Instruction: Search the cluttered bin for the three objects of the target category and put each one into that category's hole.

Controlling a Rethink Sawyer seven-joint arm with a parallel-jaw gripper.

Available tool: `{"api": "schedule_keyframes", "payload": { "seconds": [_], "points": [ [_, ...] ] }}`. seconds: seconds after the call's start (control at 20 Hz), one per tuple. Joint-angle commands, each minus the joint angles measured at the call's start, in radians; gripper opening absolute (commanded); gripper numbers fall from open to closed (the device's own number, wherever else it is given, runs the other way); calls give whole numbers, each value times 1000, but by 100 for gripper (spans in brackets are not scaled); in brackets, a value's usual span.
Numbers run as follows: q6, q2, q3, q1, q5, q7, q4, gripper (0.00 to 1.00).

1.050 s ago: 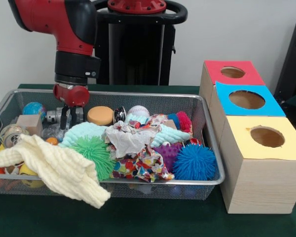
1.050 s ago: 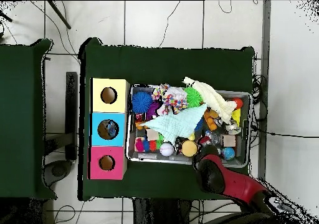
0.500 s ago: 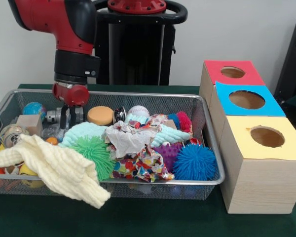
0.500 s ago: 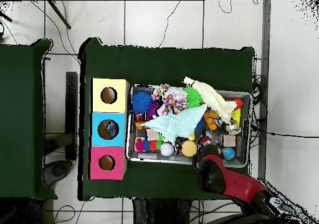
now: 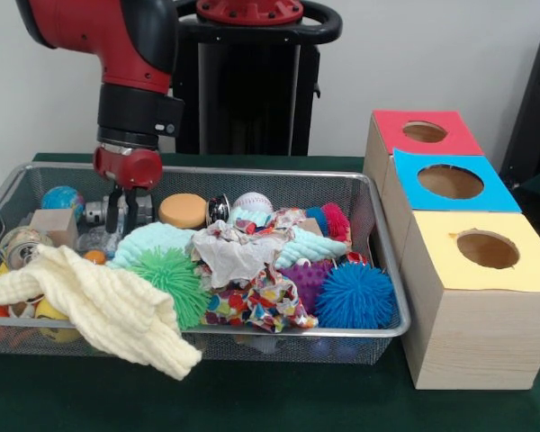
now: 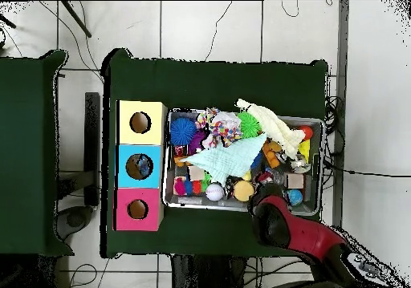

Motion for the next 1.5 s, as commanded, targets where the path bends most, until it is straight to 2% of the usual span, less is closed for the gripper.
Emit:
{"api": "schedule_keyframes", "payload": {
  "seconds": [0.05,0.25,0.45,0.6,1.0,1.1,1.35,1.5],
  "points": [
    [80,-26,20,22,14,79,16,100],
    [82,-17,27,6,1,77,11,100],
    [83,1,59,-52,-49,62,3,100],
    [128,-18,92,-103,-92,33,5,100],
    [204,-50,168,-181,-154,15,33,100],
    [216,-56,173,-177,-148,21,40,100],
    [147,-49,89,-83,-99,68,29,100],
    [153,-54,69,-40,-60,90,21,100]
  ]
}}
